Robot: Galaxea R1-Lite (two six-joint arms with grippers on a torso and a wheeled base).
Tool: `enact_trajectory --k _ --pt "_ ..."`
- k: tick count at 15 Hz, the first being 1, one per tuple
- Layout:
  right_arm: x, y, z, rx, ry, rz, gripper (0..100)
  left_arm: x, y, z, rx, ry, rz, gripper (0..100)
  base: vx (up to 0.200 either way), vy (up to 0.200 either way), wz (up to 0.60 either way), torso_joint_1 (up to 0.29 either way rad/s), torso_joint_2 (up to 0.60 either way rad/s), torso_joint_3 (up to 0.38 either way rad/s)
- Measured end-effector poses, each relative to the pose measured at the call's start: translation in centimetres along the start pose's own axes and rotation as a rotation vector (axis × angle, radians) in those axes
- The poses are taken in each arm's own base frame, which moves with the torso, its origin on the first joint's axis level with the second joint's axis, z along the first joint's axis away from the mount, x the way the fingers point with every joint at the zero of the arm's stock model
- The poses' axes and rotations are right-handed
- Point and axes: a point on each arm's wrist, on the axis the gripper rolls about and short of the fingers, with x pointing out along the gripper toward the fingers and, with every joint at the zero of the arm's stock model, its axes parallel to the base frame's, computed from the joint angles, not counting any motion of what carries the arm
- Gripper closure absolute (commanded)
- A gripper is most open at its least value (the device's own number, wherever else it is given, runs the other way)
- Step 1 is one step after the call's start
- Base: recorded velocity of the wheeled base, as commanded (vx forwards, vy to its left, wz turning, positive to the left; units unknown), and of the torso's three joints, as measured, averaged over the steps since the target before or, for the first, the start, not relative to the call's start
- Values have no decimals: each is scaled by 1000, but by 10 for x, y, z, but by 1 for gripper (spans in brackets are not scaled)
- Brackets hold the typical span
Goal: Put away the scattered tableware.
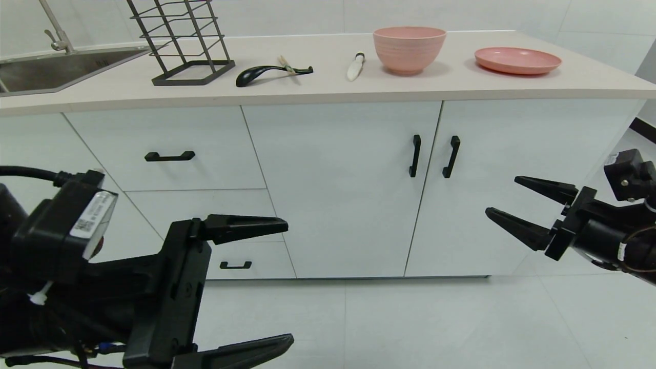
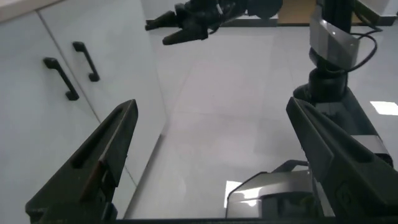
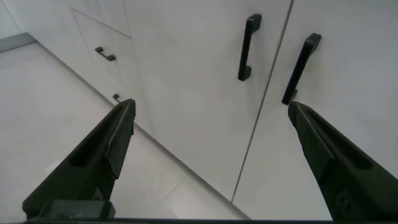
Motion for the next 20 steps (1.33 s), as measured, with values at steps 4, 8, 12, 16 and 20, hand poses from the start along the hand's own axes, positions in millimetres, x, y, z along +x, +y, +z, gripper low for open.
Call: enact_trajectory --k 4,8,12,16,20 --pt "-8 2 3 -58 -14 49 0 6 4 -7 -21 14 8 0 0 0 0 0 0 0" --pt "29 -18 -4 -78 -36 91 0 24 27 -2 23 -20 -1 0 0 0 0 0 0 0" --pt "72 -44 -32 -79 -42 114 0 67 49 -15 50 -64 -83 0 0 0 0 0 0 0" --pt "95 -67 -47 -97 -62 109 0 124 61 -46 45 -106 -112 0 0 0 0 0 0 0" --pt "100 -85 -60 -102 -59 78 0 170 69 -75 20 -141 -146 0 0 0 0 0 0 0"
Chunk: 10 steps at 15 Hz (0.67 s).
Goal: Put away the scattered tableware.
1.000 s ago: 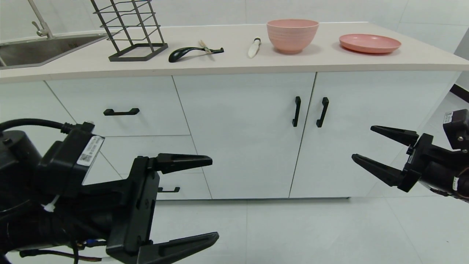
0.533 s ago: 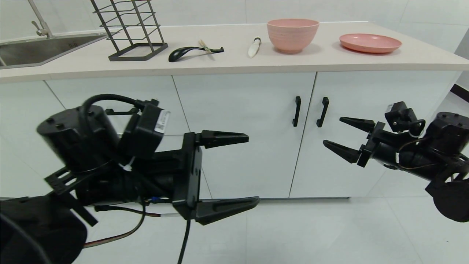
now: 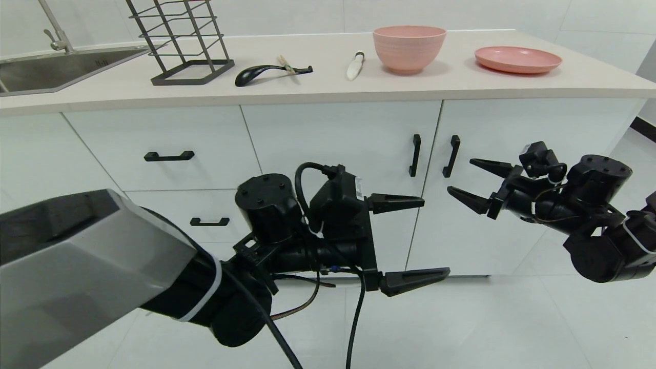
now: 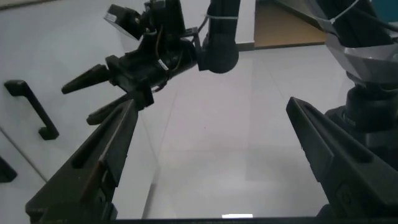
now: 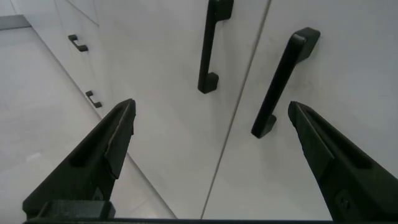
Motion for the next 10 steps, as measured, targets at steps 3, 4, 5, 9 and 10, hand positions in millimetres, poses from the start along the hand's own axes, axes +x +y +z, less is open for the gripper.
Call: enact_trajectory --k 3,4,5,9,10 --pt "3 -5 -6 -2 0 -4 0 5 2 -13 -21 15 -6 0 0 0 0 0 0 0" --pt "7 -8 -6 -12 -11 -7 0 5 2 -14 -26 19 -6 0 0 0 0 0 0 0" --pt "11 -13 -5 -28 -27 -6 0 6 2 -14 -29 17 -6 0 0 0 0 0 0 0" --pt "28 -26 -11 -62 -70 21 0 12 14 -8 -63 6 91 0 0 0 0 0 0 0" --pt "30 -28 -14 -60 -72 21 0 15 20 -4 -59 -11 148 0 0 0 0 0 0 0"
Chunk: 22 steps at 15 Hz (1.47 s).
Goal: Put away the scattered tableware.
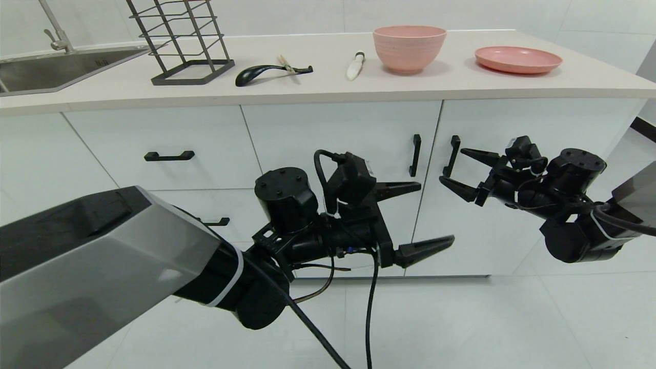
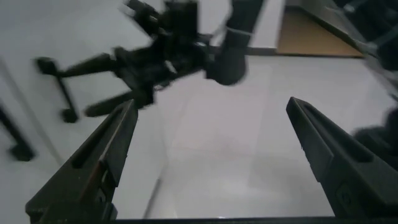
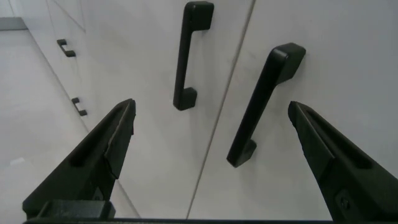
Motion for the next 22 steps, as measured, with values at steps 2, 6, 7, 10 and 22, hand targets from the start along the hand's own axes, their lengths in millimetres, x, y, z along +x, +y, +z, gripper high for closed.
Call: enact_trajectory --k 2,6,7,10,22 --pt "0 0 -2 -3 -7 -2 0 2 3 4 -16 -23 19 0 0 0 0 0 0 0" --pt "-20 5 9 14 19 -16 0 -6 -4 -4 -31 -5 23 0 0 0 0 0 0 0" --pt "-24 7 13 15 22 -18 0 -9 -6 -5 -35 4 24 0 200 0 0 2 2 2" --pt "-34 15 24 20 26 5 0 -20 -15 -7 -59 40 39 0 67 0 0 1 -1 2" --pt "-19 10 2 30 22 43 0 -6 -2 -6 -12 -14 44 0 0 0 0 0 0 0"
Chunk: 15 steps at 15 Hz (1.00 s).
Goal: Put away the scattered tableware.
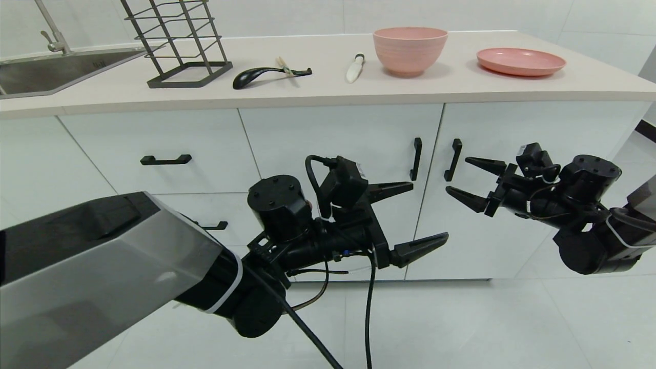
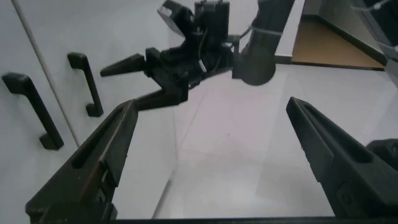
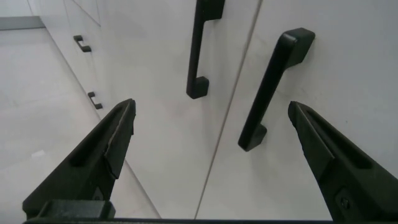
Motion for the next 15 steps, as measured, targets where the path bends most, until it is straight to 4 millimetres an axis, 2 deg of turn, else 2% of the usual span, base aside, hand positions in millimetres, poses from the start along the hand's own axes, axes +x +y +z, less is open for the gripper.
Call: enact_trajectory --k 4,8,10,12,15 --pt "15 -8 -13 -20 -25 11 0 15 14 0 7 10 3 0 0 0 0 0 0 0" --pt "34 -4 -20 -28 -56 61 0 33 29 5 51 6 4 0 0 0 0 0 0 0" --pt "37 -4 -22 -25 -61 68 0 42 47 9 97 27 7 0 0 0 0 0 0 0" --pt "38 -5 -23 -27 -63 72 0 45 61 11 112 74 -62 0 0 0 0 0 0 0" --pt "38 -5 -22 -24 -72 110 0 48 68 18 115 88 -155 0 0 0 0 0 0 0"
